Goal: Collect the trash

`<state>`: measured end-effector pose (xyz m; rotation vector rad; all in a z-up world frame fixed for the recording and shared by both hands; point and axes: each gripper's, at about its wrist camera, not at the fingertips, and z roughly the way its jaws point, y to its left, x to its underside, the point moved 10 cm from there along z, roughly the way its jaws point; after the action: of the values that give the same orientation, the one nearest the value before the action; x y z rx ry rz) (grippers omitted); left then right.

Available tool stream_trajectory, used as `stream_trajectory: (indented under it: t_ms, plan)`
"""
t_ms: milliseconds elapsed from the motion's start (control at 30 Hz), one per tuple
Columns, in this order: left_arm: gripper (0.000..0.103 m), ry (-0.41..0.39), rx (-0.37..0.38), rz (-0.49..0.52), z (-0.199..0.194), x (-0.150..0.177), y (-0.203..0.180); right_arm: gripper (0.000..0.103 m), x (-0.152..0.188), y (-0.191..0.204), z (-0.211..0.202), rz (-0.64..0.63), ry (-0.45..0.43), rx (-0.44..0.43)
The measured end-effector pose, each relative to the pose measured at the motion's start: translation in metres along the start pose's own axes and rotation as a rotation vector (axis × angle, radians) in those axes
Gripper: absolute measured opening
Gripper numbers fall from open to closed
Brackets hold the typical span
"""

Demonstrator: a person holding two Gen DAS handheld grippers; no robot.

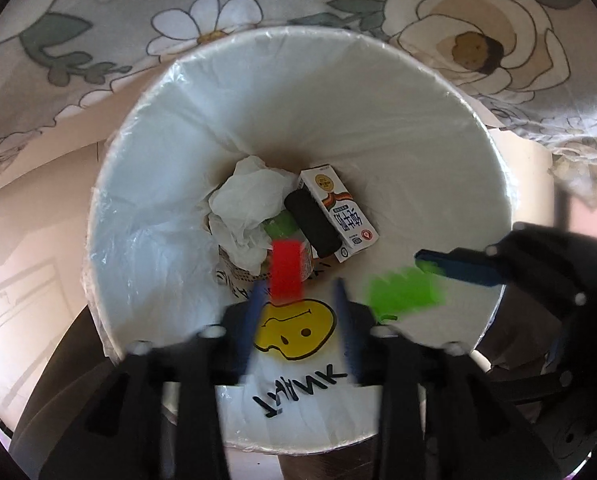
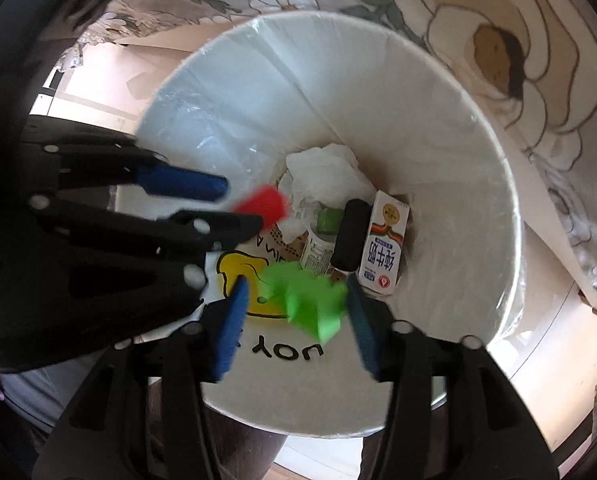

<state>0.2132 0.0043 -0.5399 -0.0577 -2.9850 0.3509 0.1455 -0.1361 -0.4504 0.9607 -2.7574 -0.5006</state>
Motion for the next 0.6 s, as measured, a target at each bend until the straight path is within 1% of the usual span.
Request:
stream_trajectory:
  t_ms: [33,233,433,600]
  plan:
    - [0.058,-0.012,-0.005,-0.001,-0.002,0.000,0.001,0.063,-0.001,-0.001,0.001,0.004,-0.006,0.000]
    - [0.058,-0.021,-0.006,0.009,-0.010,-0.001,-0.003,0.063,0.000,-0.001,-0.006,0.018,-0.030,-0.014]
    - [0.058,-0.034,-0.020,0.020,-0.020,0.002,-0.007,0.063,0.005,0.003,-0.017,0.000,-0.034,0.007]
    - [0.058,-0.053,-0.029,0.010,-0.031,0.004,-0.008,0.063,0.009,0.008,-0.028,-0.006,-0.048,0.023]
